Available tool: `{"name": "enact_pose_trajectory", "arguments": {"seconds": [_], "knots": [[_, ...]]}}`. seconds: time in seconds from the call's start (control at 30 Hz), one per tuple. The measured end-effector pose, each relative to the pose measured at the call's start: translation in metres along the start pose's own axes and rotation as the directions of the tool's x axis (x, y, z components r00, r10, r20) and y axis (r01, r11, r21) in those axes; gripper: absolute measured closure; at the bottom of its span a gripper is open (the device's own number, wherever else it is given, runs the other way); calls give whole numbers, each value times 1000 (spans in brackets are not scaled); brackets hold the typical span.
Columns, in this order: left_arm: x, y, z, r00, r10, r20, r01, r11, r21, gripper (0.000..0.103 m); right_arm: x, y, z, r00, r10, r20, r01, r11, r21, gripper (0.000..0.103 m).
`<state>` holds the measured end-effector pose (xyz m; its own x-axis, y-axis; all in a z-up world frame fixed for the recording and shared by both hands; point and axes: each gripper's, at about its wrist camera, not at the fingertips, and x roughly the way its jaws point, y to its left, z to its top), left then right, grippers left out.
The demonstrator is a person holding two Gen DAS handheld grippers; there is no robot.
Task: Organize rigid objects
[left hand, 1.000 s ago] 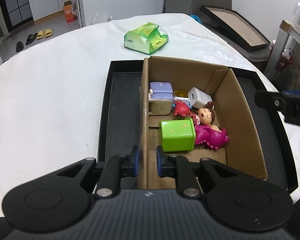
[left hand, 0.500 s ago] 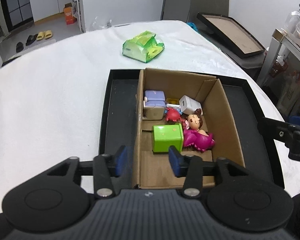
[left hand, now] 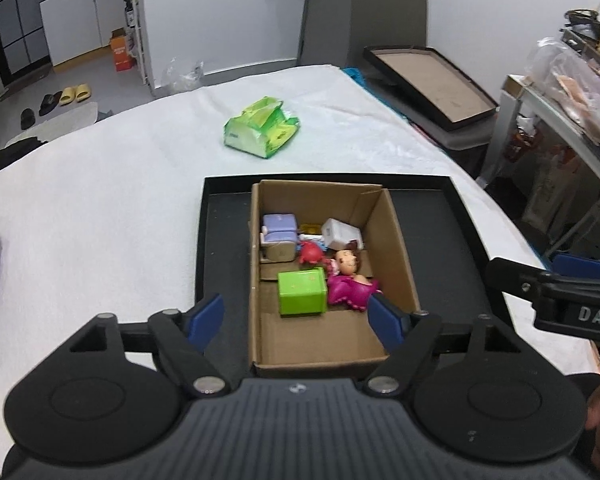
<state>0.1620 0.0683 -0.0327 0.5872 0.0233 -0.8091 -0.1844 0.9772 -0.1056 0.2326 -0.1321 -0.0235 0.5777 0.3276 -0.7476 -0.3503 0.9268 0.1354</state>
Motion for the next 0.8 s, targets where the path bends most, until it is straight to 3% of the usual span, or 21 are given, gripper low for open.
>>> {"name": "enact_pose_trajectory", "arguments": {"seconds": [0.27, 0.37, 0.8], "knots": [[-26, -8, -4, 999, -27, 23, 27, 999, 19, 15, -28, -11, -8, 999, -3, 54, 0, 998, 55, 0], [-38, -11, -9, 999, -8, 36, 7, 999, 43, 14, -38, -15, -13, 997, -2, 76, -5, 996, 93, 0], [-79, -12, -29, 996, -63, 70, 58, 996, 70, 14, -88, -12, -32, 995, -44, 88, 34, 993, 112, 0]]}}
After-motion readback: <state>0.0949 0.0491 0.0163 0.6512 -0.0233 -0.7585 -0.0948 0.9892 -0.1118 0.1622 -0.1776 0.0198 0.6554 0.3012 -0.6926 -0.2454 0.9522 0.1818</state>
